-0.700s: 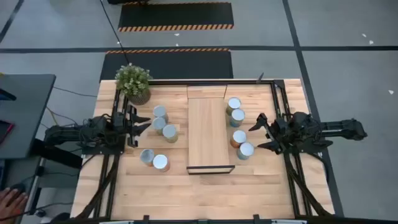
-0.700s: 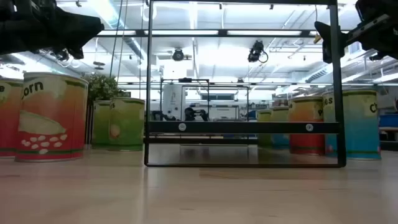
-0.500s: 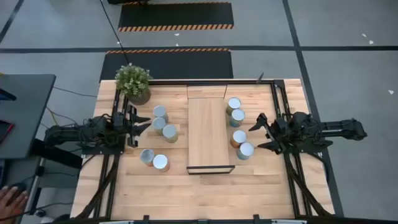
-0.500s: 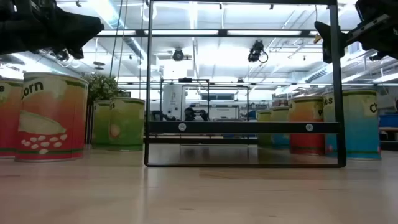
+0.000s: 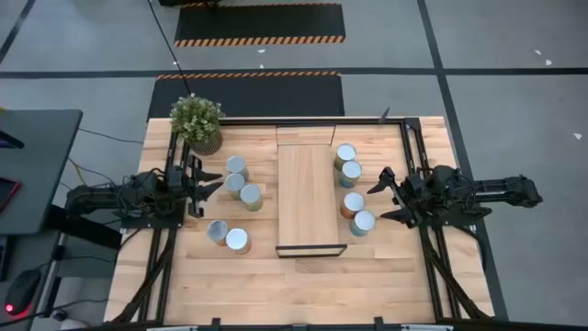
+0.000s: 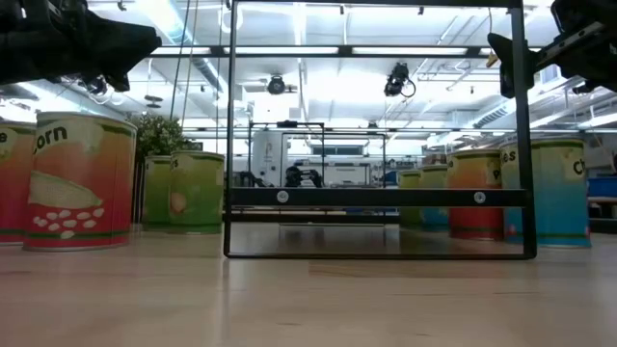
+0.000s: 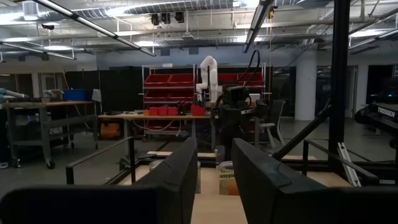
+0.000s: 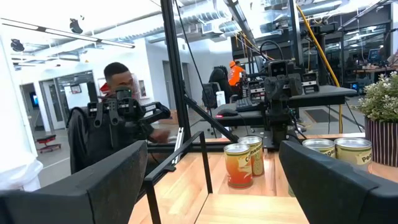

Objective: Pick and place cans onto a shelf

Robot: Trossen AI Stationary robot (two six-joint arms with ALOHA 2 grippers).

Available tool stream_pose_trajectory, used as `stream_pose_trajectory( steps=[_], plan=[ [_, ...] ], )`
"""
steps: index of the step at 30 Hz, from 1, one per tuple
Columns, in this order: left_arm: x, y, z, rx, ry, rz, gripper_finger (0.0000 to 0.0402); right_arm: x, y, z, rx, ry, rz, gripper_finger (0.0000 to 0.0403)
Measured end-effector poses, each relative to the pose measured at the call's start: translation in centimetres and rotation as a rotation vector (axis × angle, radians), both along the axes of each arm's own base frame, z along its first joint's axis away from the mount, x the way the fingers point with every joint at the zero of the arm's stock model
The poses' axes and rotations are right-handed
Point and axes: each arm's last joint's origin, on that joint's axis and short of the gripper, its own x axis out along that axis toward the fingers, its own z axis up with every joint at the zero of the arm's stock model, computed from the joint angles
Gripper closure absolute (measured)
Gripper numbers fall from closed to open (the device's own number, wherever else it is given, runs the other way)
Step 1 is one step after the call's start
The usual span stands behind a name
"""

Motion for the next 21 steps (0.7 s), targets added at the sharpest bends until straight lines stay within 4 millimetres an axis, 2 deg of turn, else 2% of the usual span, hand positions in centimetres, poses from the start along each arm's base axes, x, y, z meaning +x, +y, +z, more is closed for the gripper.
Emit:
stream_pose_trajectory(
  steps=[21],
  plan=[
    [0.00, 0.00, 0.01, -0.022, -0.004, -0.007, 0.0294, 0.00, 0.00, 0.00, 0.000, 0.000, 0.000, 0.0030]
  ],
)
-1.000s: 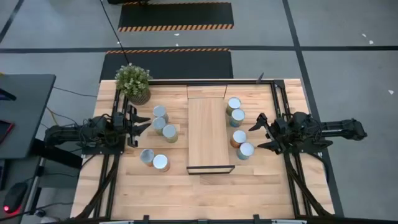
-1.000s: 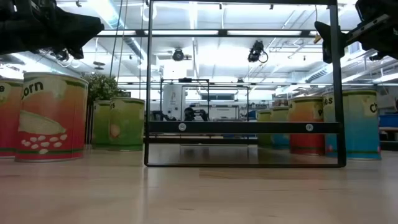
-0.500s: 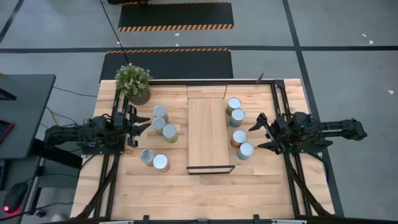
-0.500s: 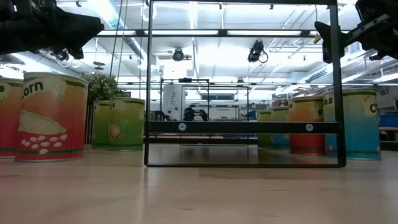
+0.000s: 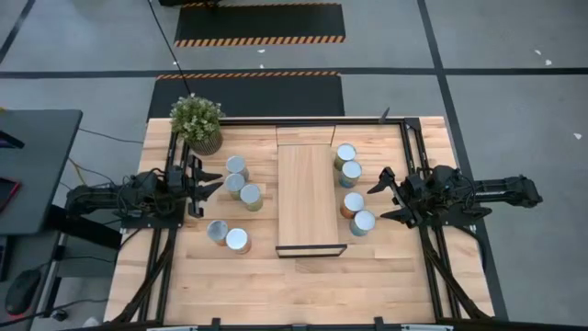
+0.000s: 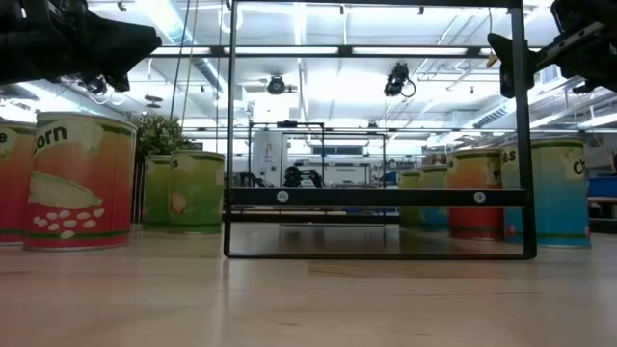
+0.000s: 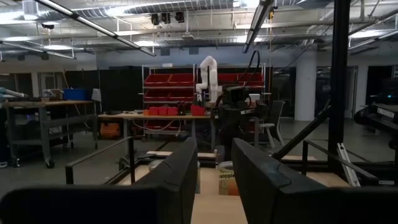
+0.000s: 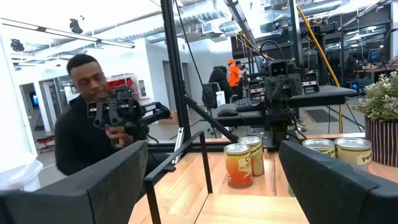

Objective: Pick and place cans onto a shelf

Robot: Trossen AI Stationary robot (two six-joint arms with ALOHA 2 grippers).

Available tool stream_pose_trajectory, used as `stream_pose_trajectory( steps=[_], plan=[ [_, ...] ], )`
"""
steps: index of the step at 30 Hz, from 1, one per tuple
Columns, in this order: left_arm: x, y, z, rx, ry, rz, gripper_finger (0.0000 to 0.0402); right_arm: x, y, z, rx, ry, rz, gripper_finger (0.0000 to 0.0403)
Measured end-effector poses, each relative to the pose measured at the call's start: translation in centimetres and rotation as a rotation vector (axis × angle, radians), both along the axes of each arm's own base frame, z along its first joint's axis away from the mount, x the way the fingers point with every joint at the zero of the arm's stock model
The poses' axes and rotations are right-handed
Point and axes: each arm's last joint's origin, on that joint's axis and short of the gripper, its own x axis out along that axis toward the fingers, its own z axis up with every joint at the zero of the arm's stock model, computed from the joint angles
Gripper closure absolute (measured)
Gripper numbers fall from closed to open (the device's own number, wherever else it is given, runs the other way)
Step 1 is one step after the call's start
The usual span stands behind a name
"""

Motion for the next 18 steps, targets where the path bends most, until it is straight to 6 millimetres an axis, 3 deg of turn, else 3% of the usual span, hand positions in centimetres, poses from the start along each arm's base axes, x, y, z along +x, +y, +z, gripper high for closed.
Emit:
stream_pose_trajectory(
  steps=[9, 15, 18],
  plan=[
    [-0.2, -0.1, 0.5, -0.287, -0.102, -0.151, 0.0294, 0.0, 0.0, 0.0, 0.000, 0.000, 0.000, 0.0030],
    [-0.7, -1.1, 1.7, -0.094, -0.182, -0.464, 0.0294, 0.0, 0.0, 0.0, 0.000, 0.000, 0.000, 0.0030],
    [-0.7, -1.3, 1.6, -0.089, -0.158, -0.533, 0.0294, 0.0, 0.0, 0.0, 0.000, 0.000, 0.000, 0.0030]
  ],
)
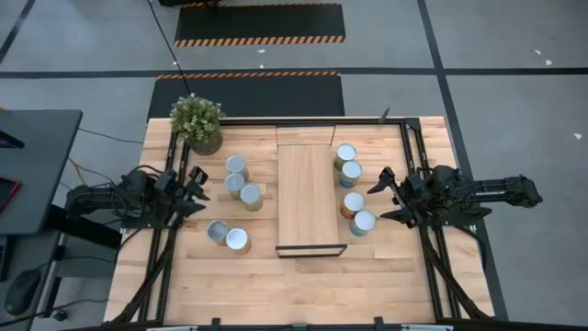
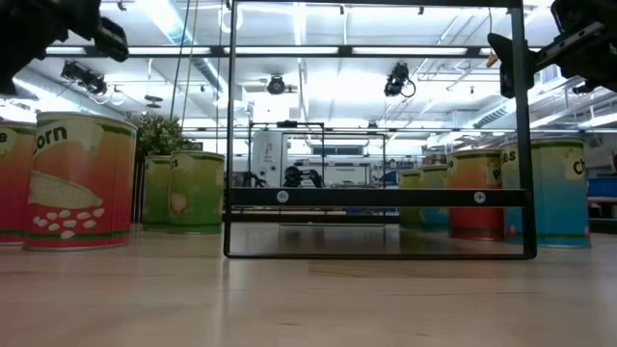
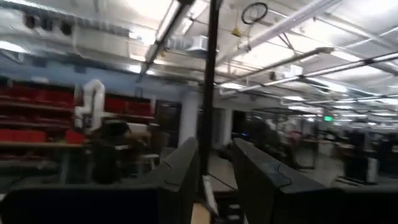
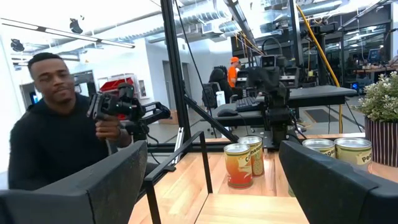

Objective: Pick and place cans onto a shelf
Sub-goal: Put the canned corn on the shelf

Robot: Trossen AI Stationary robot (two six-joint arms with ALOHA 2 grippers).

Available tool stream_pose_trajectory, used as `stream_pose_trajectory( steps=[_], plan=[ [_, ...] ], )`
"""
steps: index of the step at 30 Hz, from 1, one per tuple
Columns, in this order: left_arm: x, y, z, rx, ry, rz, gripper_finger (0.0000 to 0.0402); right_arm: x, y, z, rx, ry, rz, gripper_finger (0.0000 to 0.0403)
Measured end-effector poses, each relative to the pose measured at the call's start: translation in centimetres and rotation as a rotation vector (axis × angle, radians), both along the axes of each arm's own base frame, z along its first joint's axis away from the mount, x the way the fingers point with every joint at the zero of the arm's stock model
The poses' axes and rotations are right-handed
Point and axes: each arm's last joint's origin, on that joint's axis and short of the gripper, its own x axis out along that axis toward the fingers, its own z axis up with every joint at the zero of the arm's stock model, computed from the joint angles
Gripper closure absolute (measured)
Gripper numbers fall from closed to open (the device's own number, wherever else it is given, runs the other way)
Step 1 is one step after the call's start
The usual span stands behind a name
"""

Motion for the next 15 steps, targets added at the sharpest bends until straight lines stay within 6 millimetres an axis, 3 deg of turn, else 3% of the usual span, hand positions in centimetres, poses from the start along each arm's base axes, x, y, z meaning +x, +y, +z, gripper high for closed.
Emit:
stream_pose_trajectory(
  steps=[7, 15],
  plan=[
    [0.6, 0.0, -1.4, 0.081, 0.128, 0.024, 0.0294, 0.0, 0.0, 0.0, 0.000, 0.000, 0.000, 0.0030],
    [0.7, 0.1, -1.5, 0.023, 0.191, 0.049, 0.0293, 0.0, 0.0, 0.0, 0.000, 0.000, 0.000, 0.0030]
  ],
)
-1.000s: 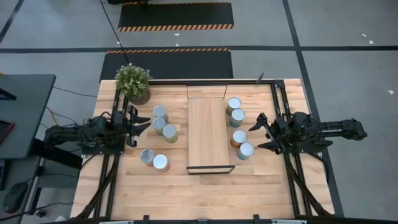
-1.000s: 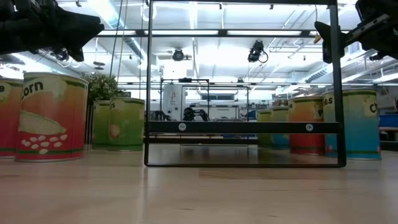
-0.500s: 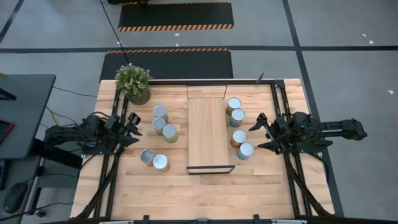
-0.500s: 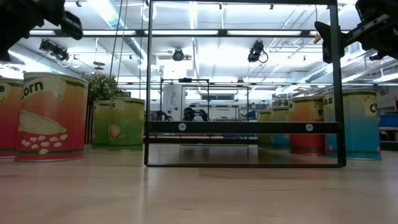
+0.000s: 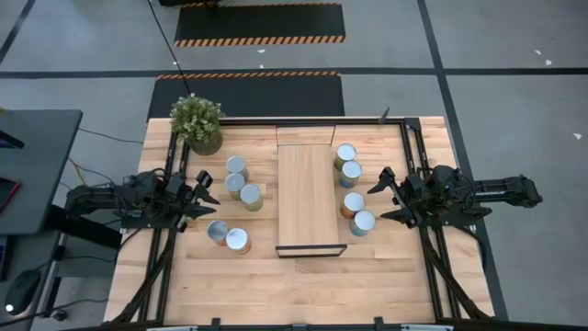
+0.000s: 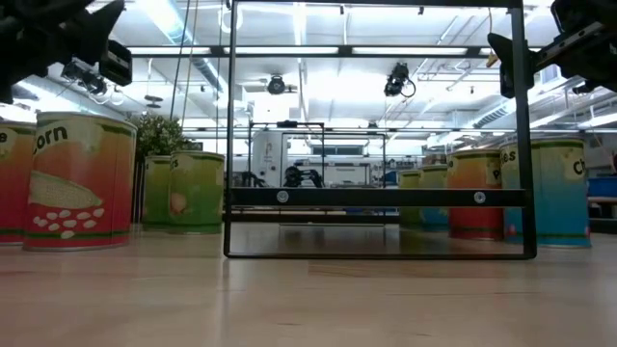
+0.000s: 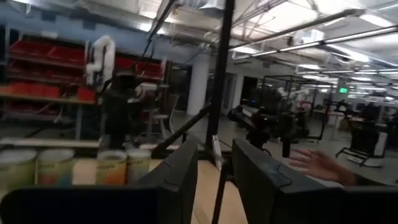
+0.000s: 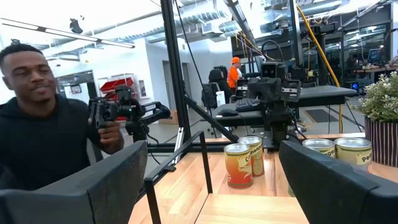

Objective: Pick and place cans onto a shelf
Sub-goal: Put the canned corn on the shelf

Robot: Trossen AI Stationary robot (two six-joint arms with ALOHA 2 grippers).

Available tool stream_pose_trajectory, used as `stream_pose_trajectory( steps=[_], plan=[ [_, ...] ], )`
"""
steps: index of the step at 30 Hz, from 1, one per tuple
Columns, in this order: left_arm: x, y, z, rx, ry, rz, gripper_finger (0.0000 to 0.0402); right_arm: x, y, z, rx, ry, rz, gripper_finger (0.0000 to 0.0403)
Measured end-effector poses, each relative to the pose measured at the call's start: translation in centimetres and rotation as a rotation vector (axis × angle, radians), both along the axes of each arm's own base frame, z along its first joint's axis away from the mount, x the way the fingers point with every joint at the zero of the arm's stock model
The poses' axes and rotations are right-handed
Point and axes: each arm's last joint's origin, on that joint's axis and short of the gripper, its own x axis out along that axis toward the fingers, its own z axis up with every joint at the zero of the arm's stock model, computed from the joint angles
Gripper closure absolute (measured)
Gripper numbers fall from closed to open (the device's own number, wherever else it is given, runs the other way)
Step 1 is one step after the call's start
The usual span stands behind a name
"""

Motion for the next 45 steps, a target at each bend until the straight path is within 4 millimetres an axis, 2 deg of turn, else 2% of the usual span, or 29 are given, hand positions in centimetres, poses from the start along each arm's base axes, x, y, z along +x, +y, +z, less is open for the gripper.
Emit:
stream_pose_trajectory(
  steps=[4, 10, 14, 19, 23, 31, 34, 40, 42, 45],
  plan=[
    [-0.1, 0.2, 1.6, 0.029, 0.066, 0.080, 0.0266, 0.0, 0.0, 0.0, 0.000, 0.000, 0.000, 0.0030],
    [0.7, 0.5, 3.1, 0.040, 0.182, 0.171, 0.0179, 0.0, 0.0, 0.1, 0.002, -0.010, -0.011, 0.0030],
    [1.7, 0.5, 2.9, 0.027, 0.271, 0.173, 0.0151, -0.1, -0.3, 0.7, 0.024, -0.071, -0.098, 0.0030],
    [2.7, 0.6, 2.4, 0.010, 0.348, 0.215, 0.0152, -0.3, -0.5, 1.3, 0.052, -0.137, -0.156, 0.0030],
    [3.2, 0.9, 1.9, -0.003, 0.398, 0.308, 0.0158, -0.4, -0.5, 1.6, -0.045, -0.197, -0.190, 0.0030],
    [4.6, 1.3, 0.6, 0.025, 0.558, 0.455, 0.0158, -0.4, -0.5, 1.6, -0.024, -0.192, -0.184, 0.0030],
    [5.4, 1.3, 1.3, 0.014, 0.617, 0.467, 0.0159, -0.4, -0.5, 1.6, -0.031, -0.195, -0.194, 0.0030],
    [6.7, 0.8, 2.8, 0.056, 0.643, 0.454, 0.0159, -0.3, -0.8, 1.5, 0.074, -0.165, -0.276, 0.0030],
    [7.1, 0.8, 3.4, 0.095, 0.640, 0.497, 0.0159, -0.2, -1.0, 1.6, 0.087, -0.167, -0.337, 0.0030],
    [7.3, 0.7, 4.5, 0.098, 0.649, 0.546, 0.0159, -0.5, -1.4, 2.4, 0.120, -0.265, -0.480, 0.0030]
  ],
)
